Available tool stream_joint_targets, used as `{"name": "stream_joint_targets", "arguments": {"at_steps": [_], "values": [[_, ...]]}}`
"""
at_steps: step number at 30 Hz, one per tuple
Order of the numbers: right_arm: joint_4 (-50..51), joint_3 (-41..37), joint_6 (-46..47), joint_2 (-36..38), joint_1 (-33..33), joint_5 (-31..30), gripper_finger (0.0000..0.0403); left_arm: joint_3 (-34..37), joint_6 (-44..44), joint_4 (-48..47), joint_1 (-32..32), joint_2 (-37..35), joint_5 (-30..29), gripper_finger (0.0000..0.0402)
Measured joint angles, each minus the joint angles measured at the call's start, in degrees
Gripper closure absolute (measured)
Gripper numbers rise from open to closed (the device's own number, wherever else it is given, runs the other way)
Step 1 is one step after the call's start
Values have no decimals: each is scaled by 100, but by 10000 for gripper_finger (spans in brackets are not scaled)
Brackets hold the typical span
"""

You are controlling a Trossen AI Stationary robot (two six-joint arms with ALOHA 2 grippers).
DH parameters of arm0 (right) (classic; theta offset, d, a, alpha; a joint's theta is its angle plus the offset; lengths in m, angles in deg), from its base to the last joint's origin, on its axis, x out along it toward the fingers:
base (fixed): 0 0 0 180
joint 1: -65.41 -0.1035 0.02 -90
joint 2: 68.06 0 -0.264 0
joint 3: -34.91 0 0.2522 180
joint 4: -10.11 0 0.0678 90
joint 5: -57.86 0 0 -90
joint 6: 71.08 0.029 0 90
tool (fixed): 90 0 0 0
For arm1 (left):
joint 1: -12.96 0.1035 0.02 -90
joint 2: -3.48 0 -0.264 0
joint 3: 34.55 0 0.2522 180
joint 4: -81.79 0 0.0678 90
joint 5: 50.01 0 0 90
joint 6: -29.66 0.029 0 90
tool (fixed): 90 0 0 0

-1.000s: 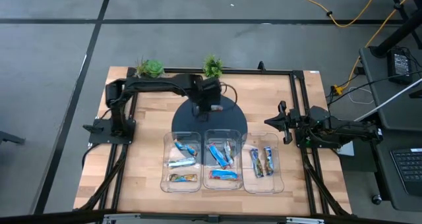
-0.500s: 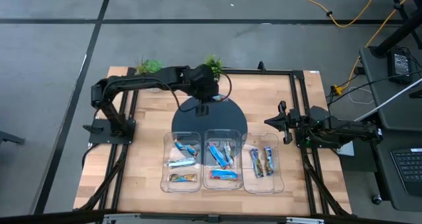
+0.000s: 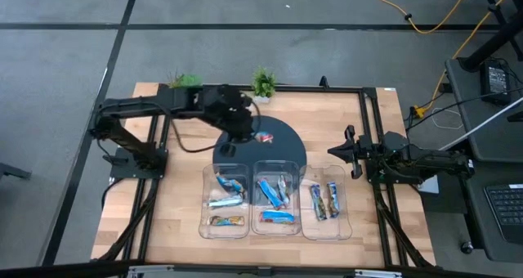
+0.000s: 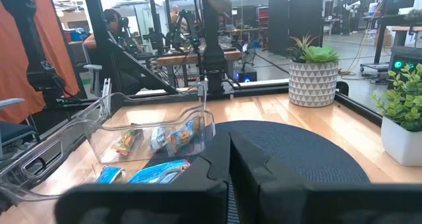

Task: Pick and place Granola Bars by type
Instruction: Put the red granola bar into the middle transparent bin

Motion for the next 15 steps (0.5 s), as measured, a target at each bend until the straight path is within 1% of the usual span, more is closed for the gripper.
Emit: {"name": "stream_joint_targets", "arguments": {"at_steps": [6, 11, 15], "values": [[1, 2, 0, 0, 0, 0, 395, 0, -143, 59, -582, -230, -4, 391], [1, 2, 0, 0, 0, 0, 395, 0, -875, 422, -1129, -237, -23, 389], [1, 2, 1, 0, 1, 0, 395, 4, -1411, 1098, -1542, -148, -276, 392]]}}
